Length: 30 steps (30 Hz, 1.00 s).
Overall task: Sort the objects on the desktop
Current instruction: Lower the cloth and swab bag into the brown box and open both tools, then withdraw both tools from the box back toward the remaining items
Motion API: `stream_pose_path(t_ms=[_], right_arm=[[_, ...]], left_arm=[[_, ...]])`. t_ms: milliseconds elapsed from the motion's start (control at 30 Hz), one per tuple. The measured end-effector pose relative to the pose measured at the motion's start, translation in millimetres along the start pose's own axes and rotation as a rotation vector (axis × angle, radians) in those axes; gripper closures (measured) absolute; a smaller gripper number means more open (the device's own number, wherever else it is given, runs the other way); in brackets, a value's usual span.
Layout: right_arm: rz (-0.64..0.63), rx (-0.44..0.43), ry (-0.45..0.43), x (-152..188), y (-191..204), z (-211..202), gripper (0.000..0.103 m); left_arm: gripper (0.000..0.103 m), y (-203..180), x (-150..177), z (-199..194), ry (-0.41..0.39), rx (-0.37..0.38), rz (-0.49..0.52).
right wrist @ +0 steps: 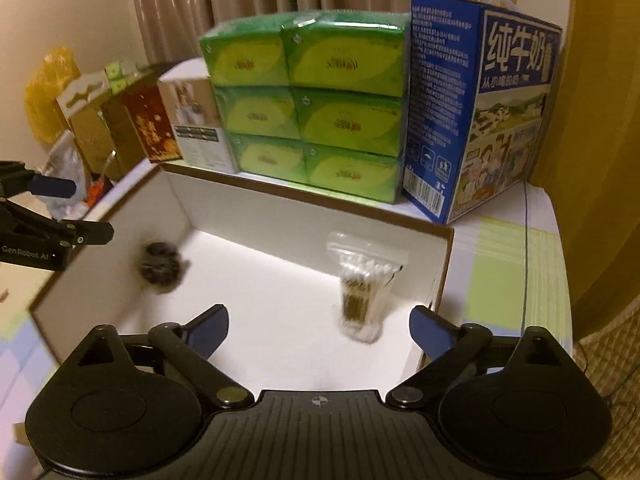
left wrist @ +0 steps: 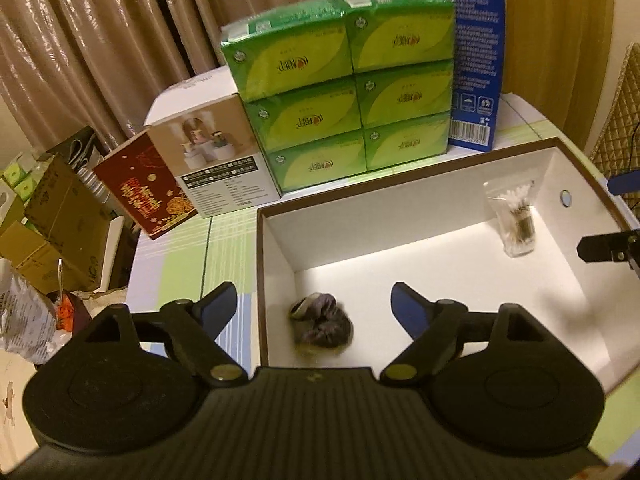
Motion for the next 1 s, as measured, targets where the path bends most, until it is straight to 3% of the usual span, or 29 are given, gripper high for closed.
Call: stream_pose_path(t_ms=[200, 1000], right_arm=[[0.033, 0.02, -0.017, 16.6, 9.1, -36.1, 0.002], [0.117, 0.065, -0.057, 68.1, 57.3, -143.3, 0.002]], left_arm=[[0.012, -8.6, 11.4, -37.1, -0.024, 0.005, -0.039], [0.01, -36.4, 78.7, -143.9, -0.071, 0.081, -0.041]])
Point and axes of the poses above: each gripper's, at about its wrist camera, not at the fingertips, and z roughly the way its jaws point, y to its left, x to its underside, the point moved 1 cm from there along z, roughly the way its jaws point, and after that the axes turned 15 degrees about x, right-handed, at the moved point
